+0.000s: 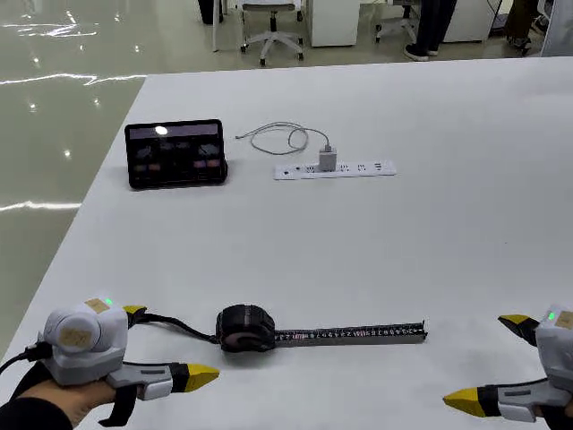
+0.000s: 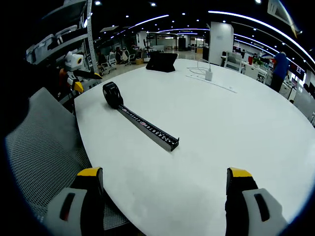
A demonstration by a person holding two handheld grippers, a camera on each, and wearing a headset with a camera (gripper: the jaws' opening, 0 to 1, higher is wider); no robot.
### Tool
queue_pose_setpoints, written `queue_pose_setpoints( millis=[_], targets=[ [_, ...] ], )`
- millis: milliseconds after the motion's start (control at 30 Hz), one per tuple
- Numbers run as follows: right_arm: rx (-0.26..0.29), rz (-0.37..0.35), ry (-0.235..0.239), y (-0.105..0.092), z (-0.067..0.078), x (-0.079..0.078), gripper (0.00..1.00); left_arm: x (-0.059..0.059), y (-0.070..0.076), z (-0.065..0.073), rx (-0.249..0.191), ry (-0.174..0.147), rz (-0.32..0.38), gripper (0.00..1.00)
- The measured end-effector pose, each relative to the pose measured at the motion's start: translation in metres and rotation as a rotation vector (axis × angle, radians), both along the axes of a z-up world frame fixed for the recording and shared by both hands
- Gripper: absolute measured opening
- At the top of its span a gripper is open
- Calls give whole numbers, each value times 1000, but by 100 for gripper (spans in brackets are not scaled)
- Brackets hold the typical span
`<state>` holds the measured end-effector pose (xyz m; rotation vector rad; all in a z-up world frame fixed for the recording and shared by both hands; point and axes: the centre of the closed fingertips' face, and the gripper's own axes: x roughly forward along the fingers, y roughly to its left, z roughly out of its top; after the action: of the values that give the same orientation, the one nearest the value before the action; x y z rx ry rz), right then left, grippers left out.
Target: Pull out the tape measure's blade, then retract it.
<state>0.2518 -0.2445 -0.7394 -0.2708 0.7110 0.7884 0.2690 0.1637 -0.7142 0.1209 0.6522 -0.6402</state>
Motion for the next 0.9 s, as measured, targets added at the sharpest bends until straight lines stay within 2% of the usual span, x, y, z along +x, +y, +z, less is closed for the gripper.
queue_pose_setpoints(
  millis=[67, 133, 200, 300, 367, 467, 500, 567, 667, 700, 767, 867, 900],
  targets=[
    [14, -3, -20, -4, 2, -5, 100, -1, 7, 2, -2, -20, 29, 100],
    [11, -17, -21, -8, 1, -11, 100, -5, 10, 2, -20, -11, 47, 100],
    [13, -43, -55, -16, 5, -12, 100, -14, 8, 0, -7, -2, 33, 100],
    [12, -68, -52, -26, 5, -20, 100, -24, 7, 2, 1, -4, 27, 100],
    [6, -96, -61, -34, 5, -23, 100, -28, 11, 4, 19, -20, 28, 100],
    [0, -112, -50, -38, 4, -33, 100, -34, 14, 4, 11, -17, 30, 100],
    [4, -112, -45, -39, 6, -35, 100, -34, 15, 5, 9, -22, 32, 100],
    [12, -117, -39, -39, 9, -40, 100, -33, 12, 14, -26, -73, 24, 100],
    [14, -123, -42, -42, 12, -44, 100, -33, 19, 12, -1, -66, 43, 100],
    [24, -130, -68, -42, 17, -43, 100, -33, 22, 12, -2, -62, 54, 100],
    [26, -133, -63, -44, 16, -45, 100, -33, 23, 13, -5, -58, 64, 100],
    [22, -129, -68, -46, 16, -48, 100, -34, 25, 13, 5, -66, 63, 100],
    [26, -132, -62, -46, 15, -48, 100, -35, 27, 11, 26, -72, 61, 100]
  ],
)
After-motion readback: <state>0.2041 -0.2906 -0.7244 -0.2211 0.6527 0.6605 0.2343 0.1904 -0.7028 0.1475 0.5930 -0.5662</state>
